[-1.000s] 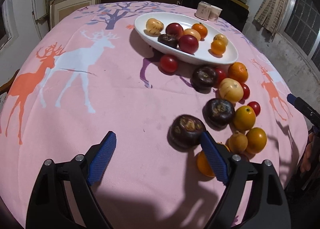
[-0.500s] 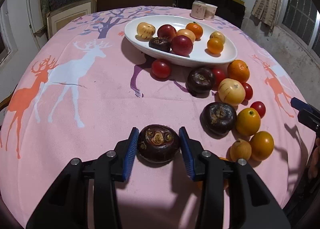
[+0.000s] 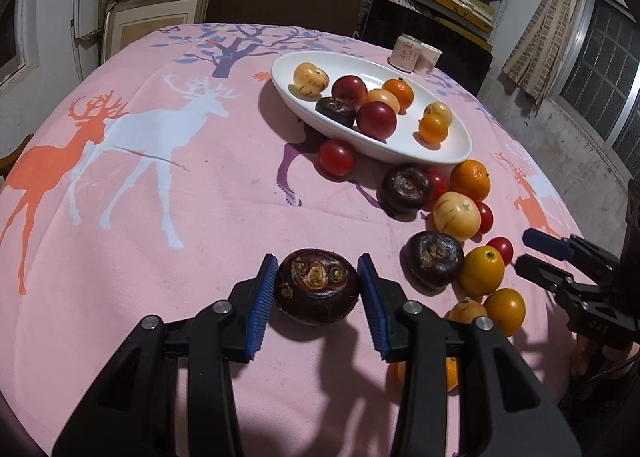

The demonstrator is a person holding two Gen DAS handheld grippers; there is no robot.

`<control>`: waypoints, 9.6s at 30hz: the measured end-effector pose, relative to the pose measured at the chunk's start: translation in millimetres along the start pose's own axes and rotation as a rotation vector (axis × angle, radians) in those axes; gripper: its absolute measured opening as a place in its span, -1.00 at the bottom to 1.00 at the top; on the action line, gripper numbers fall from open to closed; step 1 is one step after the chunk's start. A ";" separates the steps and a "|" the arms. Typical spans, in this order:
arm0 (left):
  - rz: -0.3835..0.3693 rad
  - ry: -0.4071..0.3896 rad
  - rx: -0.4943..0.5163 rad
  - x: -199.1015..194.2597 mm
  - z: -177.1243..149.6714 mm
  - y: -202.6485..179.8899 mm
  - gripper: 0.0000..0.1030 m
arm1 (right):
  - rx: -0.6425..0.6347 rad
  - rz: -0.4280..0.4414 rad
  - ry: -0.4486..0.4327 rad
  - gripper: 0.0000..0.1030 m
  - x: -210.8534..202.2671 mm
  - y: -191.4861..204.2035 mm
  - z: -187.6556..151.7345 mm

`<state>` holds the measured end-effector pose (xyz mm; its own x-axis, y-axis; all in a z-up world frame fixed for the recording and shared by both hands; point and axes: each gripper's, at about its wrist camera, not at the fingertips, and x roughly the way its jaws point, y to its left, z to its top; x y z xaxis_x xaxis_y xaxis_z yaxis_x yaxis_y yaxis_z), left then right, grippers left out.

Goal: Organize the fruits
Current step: 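Grasp a mangosteen with the left tool while the right tool grasps a red tomato, then carry the mangosteen and tomato onto the white plate and release both, then grasp a red tomato with the left tool while the right tool grasps an orange, then carry the tomato and orange onto the white plate and release both, then grasp an orange with the left tool while the right tool grasps a yellow orange, then carry both oranges onto the white plate and release both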

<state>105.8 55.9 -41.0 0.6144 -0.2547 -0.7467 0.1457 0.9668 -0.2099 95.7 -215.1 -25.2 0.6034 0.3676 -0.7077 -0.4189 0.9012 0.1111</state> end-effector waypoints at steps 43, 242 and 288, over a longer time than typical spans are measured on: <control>-0.025 -0.082 0.052 -13.3 69.7 -21.5 -0.21 | 0.022 -0.052 -0.246 -0.39 -44.5 -36.6 75.4; 0.001 0.002 0.342 -19.2 -52.7 -63.3 -0.34 | 0.039 0.191 -0.037 0.43 -18.4 -15.9 -19.5; 0.057 0.000 0.190 -17.3 -46.4 -41.2 -0.34 | 0.179 0.277 -0.092 -0.29 -39.3 -13.8 -7.9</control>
<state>53.2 19.6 -48.8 0.6258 -0.1990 -0.7541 0.2543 0.9661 -0.0439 72.4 -243.8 -4.5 0.5452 0.6161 -0.5685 -0.4549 0.7871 0.4166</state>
